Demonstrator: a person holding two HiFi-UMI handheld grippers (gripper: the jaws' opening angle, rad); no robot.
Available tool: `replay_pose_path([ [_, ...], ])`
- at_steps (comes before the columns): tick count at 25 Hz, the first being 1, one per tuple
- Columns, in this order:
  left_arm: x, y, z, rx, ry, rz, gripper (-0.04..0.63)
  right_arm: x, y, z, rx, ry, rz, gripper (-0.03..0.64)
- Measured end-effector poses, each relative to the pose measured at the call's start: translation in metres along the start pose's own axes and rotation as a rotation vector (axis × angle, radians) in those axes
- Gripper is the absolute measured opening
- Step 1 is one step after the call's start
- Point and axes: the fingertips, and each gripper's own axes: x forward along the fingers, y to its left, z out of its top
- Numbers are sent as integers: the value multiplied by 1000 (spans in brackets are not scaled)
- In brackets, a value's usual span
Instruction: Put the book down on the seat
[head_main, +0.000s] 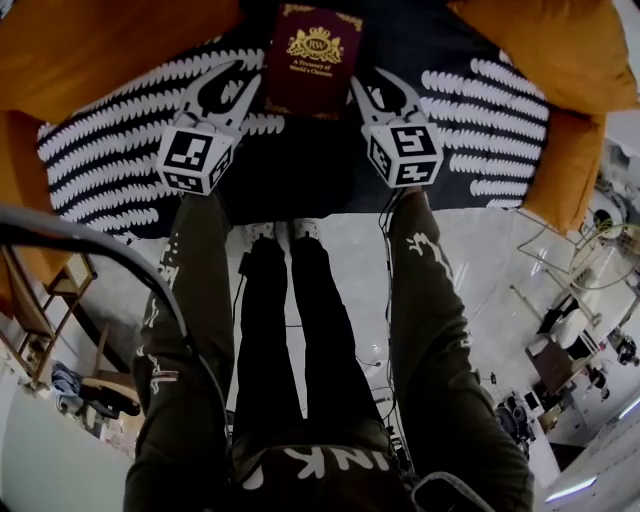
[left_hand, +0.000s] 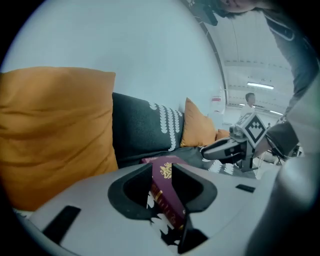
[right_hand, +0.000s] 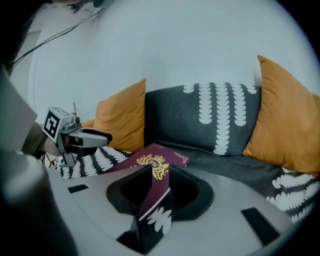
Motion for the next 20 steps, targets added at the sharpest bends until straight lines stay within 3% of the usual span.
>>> replay_pose_path([
  [8,-21,-6,67,78,-78,-4,120,-28,31,78,-114,-133,7,109],
  [16,-67,-31,177,160,-167,-17,120,-95,65,183,-197,-277,10,101],
  [20,-104,-55,253,217,-225,-26,120,-146,80,249,-239,-367,2,97],
])
